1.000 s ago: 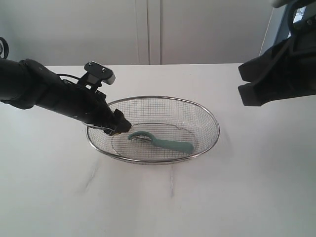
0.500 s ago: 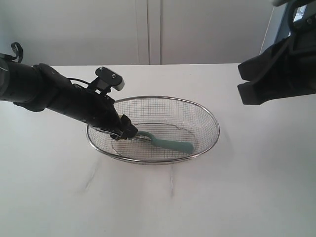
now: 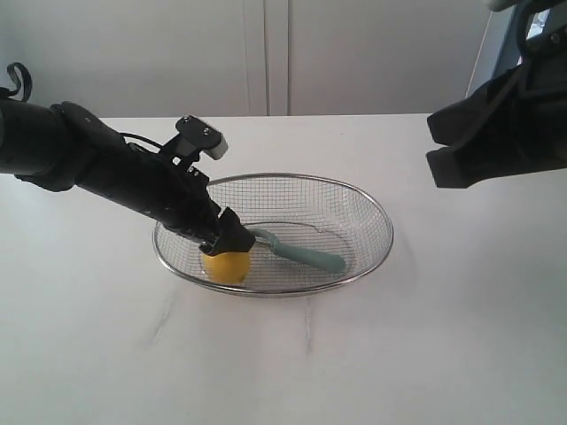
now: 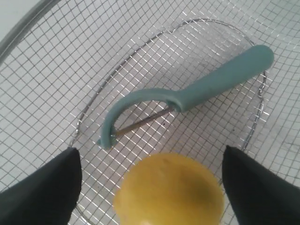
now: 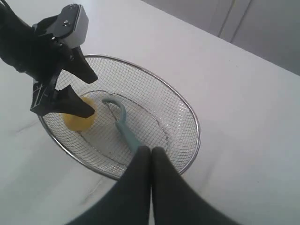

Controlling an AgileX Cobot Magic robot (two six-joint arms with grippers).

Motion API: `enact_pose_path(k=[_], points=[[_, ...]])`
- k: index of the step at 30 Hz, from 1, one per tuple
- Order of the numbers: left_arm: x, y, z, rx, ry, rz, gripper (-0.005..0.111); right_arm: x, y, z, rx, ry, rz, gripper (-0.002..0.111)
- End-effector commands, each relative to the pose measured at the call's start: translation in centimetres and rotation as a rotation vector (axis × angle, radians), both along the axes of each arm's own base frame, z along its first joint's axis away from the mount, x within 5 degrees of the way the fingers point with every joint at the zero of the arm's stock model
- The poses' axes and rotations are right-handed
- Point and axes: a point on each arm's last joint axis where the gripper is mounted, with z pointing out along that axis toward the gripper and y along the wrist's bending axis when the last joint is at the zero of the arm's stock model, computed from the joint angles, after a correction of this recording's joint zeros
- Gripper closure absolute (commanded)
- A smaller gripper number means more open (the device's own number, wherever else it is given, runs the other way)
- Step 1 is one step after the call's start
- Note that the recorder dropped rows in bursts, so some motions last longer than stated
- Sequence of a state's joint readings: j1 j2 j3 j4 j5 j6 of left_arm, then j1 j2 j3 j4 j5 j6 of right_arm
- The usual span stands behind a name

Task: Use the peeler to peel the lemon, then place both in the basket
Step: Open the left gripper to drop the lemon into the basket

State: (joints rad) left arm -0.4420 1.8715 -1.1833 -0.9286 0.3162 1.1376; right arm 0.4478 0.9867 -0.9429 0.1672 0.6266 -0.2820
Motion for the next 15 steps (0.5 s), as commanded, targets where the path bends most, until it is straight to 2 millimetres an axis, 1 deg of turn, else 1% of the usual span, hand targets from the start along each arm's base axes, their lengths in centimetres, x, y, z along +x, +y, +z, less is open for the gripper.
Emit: enact_pose_path(k=[1,4,6,9,12,13,15], points=[[-0.3,-0.1,1.4,-0.026,-0.012,-0.016,0.023,-0.1,-0.2,-0.1,0.002,0.000,-0.010,0.108],[-0.7,0.0,3.0,-0.045,-0.049,-0.014,0.026,-0.1,-0.2,-0.1,0.002,0.000,-0.010,0.108],[-1.0,0.2,4.3,-0.071,-0.061,0.005,0.034,-0.1,-0.2,-0.1,0.002,0.000,-0.010,0.108],[-1.9,0.5,6.8,-0.100,-0.103,-0.007,0.055,-0.1,-0.2,-0.1,0.003,-0.003,-0.011,0.108],[-3.3,1.0,9.5,-0.123,-0.136,-0.040,0.081,-0.1,-0.2,0.0,0.004,-0.005,-0.011,0.108],[-3.8,1.2,10.3,-0.130,-0.145,-0.043,0.088,-0.1,-0.2,0.0,0.004,-0.005,-0.011,0.108],[-4.9,1.8,11.8,-0.129,-0.140,-0.020,0.107,-0.1,-0.2,0.0,0.004,-0.005,-0.011,0.108]])
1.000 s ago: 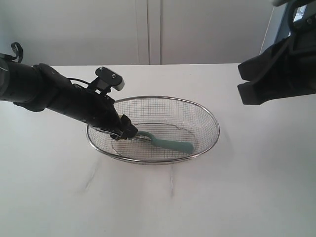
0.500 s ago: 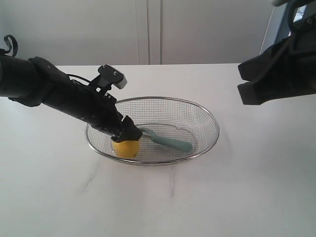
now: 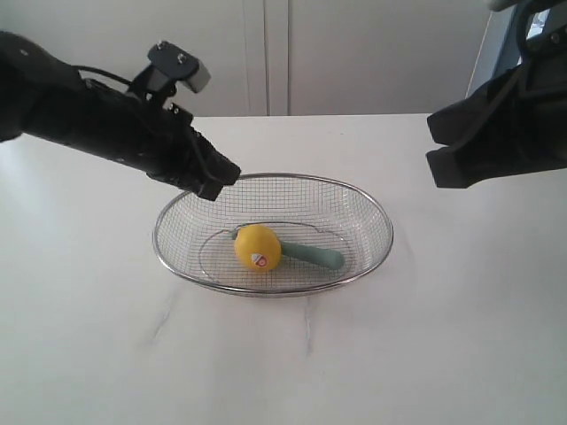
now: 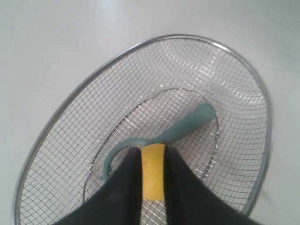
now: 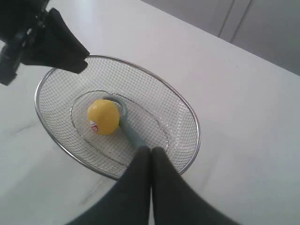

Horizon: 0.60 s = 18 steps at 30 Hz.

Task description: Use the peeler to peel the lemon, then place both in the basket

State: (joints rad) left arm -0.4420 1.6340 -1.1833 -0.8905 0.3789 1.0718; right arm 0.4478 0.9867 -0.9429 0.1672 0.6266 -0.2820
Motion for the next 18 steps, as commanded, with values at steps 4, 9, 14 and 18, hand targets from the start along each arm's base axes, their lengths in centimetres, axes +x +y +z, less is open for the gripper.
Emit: enact_pose_path(k=[4,9,14,18], points=[[-3.9,2.5,4.6,0.056,-0.021,0.034,0.107,-0.1,-0.2,0.0,0.004,-0.005,-0.011,0.108],[-6.3,4.2,6.4,0.125,-0.014,0.066,0.107,-0.1,-0.2,0.0,0.004,-0.005,-0.011,0.108],[-7.5,4.5,7.3,0.111,-0.003,0.042,0.107,-0.1,-0.2,0.0,0.004,-0.005,-0.011,0.108],[-7.5,4.5,7.3,0.110,-0.007,0.044,0.107,-0.1,-0.2,0.0,0.004,-0.005,-0.011,0.108]])
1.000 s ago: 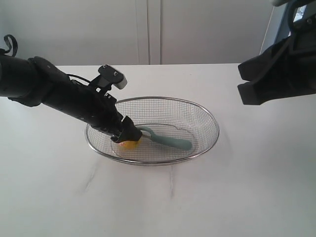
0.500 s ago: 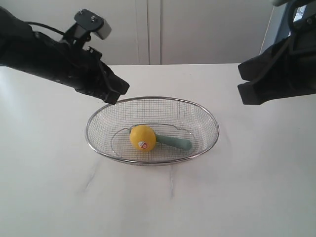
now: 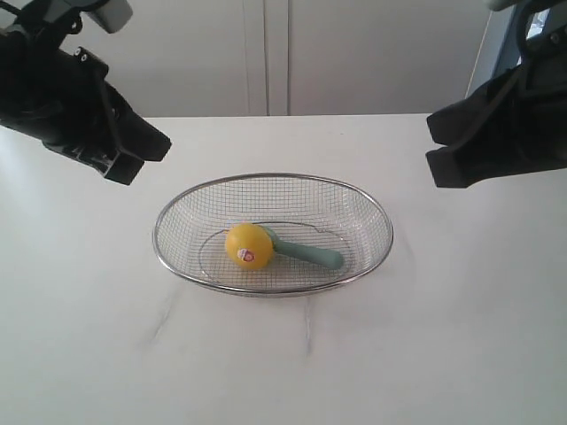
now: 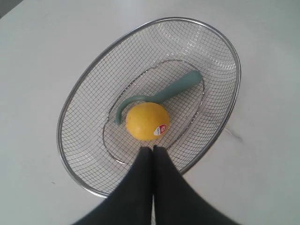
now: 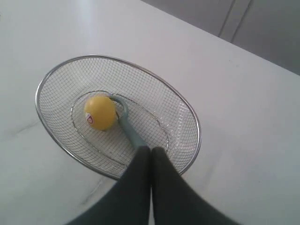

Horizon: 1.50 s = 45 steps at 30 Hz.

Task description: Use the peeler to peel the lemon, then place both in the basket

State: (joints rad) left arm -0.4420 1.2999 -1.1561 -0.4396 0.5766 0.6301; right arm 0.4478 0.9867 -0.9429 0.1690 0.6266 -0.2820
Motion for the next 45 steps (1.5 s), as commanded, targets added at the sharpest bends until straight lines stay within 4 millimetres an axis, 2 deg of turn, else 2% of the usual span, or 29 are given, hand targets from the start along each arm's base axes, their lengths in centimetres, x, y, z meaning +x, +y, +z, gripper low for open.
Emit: enact_pose_path(k=[1,14,19,23,27,30,34,38,45], points=[[-0.4,0.1,-0.1,-0.001,0.024,-0.001,0.107,0.0,-0.2,0.0,0.002,-0.006,-0.011,0.108],[-0.4,0.1,-0.1,0.000,0.021,-0.001,0.107,0.0,-0.2,0.0,0.002,-0.006,-0.011,0.108],[-1.4,0.6,1.1,-0.019,-0.019,-0.002,0.107,0.0,-0.2,0.0,0.002,-0.006,-0.011,0.108],[-3.5,1.6,3.4,-0.054,-0.106,-0.008,0.107,0.0,-0.2,0.0,0.002,-0.006,-0.011,0.108],[-6.4,3.8,6.2,-0.084,-0.253,0.007,0.107,0.0,-0.2,0.0,0.002,-0.006,-0.011,0.108],[-8.3,5.7,6.7,-0.100,-0.309,0.066,0.107,0.0,-0.2,0.0,0.002,-0.006,-0.011,0.108],[-10.3,8.0,5.8,-0.094,-0.345,0.163,0.107,0.0,-0.2,0.0,0.002,-0.006,-0.011,0.108],[-12.0,9.6,4.0,-0.084,-0.369,0.267,0.107,0.0,-0.2,0.0,0.002,-0.006,-0.011,0.108],[-14.2,10.8,-0.4,-0.124,-0.444,0.382,0.107,0.0,-0.2,0.0,0.002,-0.006,-0.011,0.108]])
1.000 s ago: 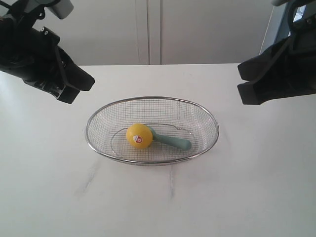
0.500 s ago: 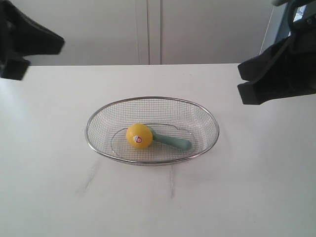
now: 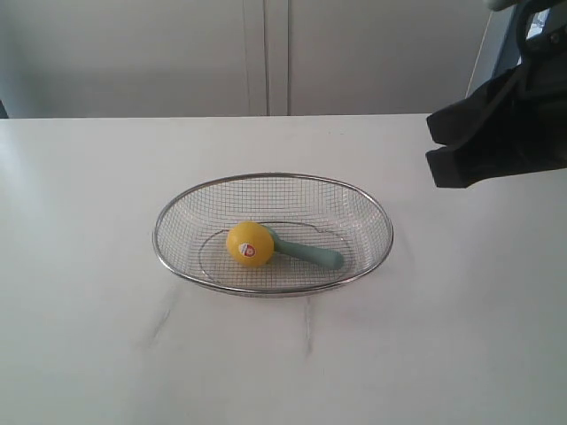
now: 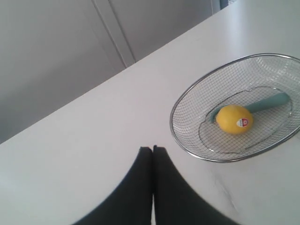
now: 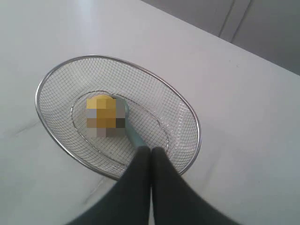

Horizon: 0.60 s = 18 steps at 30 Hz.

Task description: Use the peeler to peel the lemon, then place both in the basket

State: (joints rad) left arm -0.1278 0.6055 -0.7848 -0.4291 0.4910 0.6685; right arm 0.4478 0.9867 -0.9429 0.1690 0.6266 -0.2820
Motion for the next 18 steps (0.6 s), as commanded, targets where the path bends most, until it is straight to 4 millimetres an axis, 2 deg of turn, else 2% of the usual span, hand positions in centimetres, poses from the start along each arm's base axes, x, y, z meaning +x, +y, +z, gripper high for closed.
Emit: enact_pose_path(k=[1,9,14,18], points=[[-1.6,0.5,-3.0,-0.056,-0.059,0.053,0.107,0.0,-0.2,0.0,0.002,-0.006,-0.011,0.108],[-4.4,1.5,-8.9,-0.128,-0.148,0.146,0.107,0.0,-0.2,0.0,0.002,-0.006,-0.011,0.108],[-5.1,2.0,-11.5,-0.209,-0.152,0.250,0.107,0.0,-0.2,0.0,0.002,-0.006,-0.011,0.108],[-5.1,1.9,-12.5,-0.286,-0.119,0.285,0.107,0.0,-0.2,0.0,0.002,-0.006,-0.011,0.108]])
